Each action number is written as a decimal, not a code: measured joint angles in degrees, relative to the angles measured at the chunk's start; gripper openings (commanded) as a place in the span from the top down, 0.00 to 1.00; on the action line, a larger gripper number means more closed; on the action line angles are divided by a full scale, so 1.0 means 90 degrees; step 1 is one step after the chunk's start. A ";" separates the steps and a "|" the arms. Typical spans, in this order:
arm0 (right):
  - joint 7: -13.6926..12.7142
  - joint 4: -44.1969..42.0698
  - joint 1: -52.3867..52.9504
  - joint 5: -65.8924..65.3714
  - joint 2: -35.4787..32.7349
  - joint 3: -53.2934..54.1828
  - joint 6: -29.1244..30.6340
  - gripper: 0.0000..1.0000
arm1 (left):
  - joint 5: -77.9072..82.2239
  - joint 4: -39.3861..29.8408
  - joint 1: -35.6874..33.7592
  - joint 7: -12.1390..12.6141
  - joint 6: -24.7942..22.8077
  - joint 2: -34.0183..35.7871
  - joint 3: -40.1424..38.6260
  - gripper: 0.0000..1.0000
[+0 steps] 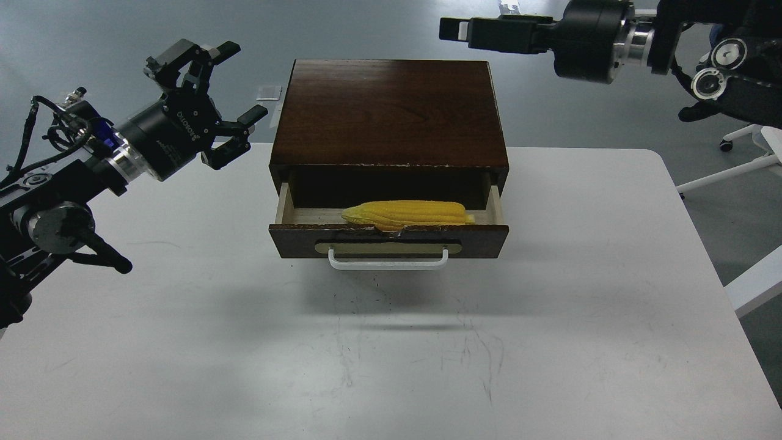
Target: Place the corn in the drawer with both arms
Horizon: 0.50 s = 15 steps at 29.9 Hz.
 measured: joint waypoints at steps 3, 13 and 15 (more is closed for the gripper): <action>0.0000 -0.0211 -0.0911 0.0942 -0.0088 0.0688 -0.0087 0.04 | -0.0003 0.0003 0.0037 -0.0007 0.0000 -0.0024 -0.0054 0.02; 0.0000 -0.0509 -0.3933 0.3517 0.0116 0.3088 -0.0323 0.04 | -0.0009 0.0005 0.0298 0.0000 -0.0044 -0.0133 -0.0226 0.02; 0.0000 -0.0630 -0.4326 0.3615 0.0272 0.3423 -0.0323 0.04 | -0.0008 0.0005 0.0347 0.0000 -0.0047 -0.0182 -0.0240 0.02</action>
